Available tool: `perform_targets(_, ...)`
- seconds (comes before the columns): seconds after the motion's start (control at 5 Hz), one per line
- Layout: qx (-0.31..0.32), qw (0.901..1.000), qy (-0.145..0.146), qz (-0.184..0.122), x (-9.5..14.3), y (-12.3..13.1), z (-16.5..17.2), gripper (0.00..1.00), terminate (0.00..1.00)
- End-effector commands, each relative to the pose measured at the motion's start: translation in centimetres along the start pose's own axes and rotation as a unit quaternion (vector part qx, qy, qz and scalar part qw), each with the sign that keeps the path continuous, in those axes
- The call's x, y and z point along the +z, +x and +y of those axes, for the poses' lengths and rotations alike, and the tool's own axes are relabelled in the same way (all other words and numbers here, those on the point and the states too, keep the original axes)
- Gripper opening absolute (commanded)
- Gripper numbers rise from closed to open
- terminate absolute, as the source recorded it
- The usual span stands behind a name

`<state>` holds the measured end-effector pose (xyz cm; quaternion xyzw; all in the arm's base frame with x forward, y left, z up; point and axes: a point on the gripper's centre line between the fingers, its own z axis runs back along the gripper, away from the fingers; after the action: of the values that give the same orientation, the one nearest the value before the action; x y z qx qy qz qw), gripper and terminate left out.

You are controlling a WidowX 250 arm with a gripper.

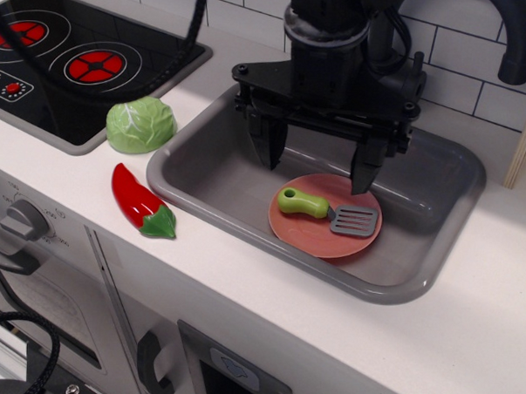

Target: Take spatula off plate sink

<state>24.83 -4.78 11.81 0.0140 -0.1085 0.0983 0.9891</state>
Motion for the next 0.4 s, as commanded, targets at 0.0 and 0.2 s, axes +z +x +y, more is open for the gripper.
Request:
perform_targets(0.0,0.0,1.0,0.0,0.0,0.0,0.0,0.0,1.0,0.0)
perform_targets(0.2,-0.07,0.9968,-0.035,0.014,-1.8,1.9,2.6,1.0,0.0)
